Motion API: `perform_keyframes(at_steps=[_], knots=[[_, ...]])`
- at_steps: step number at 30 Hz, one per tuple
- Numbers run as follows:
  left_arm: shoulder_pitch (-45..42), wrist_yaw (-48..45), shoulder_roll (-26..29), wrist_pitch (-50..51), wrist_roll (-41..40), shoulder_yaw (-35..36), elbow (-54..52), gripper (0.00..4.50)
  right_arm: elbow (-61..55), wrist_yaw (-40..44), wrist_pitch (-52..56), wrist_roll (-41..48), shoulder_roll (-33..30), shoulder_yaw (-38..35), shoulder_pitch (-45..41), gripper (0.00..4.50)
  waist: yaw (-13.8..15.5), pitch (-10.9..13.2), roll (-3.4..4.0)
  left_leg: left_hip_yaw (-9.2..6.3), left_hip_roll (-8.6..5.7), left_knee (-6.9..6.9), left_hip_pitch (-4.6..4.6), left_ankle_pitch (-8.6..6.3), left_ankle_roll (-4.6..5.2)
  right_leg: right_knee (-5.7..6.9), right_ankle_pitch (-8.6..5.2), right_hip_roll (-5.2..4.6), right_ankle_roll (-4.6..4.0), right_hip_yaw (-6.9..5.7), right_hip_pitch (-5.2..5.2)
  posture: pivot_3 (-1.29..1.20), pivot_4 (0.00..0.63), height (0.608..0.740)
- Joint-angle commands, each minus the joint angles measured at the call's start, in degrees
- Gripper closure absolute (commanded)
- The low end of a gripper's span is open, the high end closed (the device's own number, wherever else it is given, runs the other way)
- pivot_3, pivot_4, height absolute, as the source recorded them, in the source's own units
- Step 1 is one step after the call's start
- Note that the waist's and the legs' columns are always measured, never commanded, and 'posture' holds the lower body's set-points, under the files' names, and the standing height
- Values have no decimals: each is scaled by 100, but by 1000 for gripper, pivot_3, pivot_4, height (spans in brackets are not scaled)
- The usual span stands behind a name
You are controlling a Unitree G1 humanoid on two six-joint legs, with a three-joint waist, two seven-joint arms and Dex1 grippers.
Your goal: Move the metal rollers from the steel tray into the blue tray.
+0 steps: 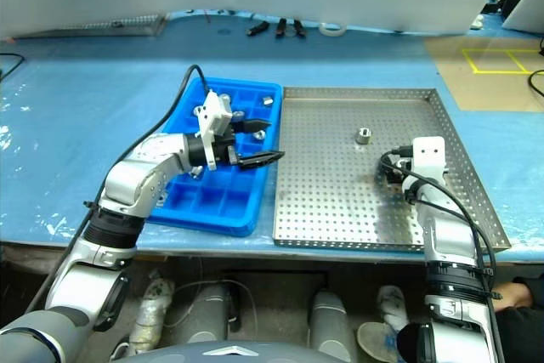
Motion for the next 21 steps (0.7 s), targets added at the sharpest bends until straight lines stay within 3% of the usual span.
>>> perform_keyframes(at_steps=[1,9,15,21], knots=[[-86,11,20,-19,-46,79,-215,0,-258,30,50,176,0,-198,68,442,0,0,0,0,0,0,0,0,0,0,0,0,0,0,0,-141,150,740],[-33,-113,57,-171,2,76,-45,0,-637,53,361,424,16,-160,290,2791,0,0,0,0,0,0,1,0,0,-1,0,-1,0,0,0,-143,150,740],[71,-184,189,-182,-41,155,-82,0,-1426,612,759,813,26,274,152,2795,-19,0,1,0,0,-5,1,0,0,-2,0,0,0,1,-3,-116,150,740],[274,-94,555,297,-315,413,-830,0,-2329,1460,1099,1512,180,966,-558,2795,6,2,4,-1,6,-12,-1,2,-4,-1,-1,3,-1,-1,-10,-34,150,740]])
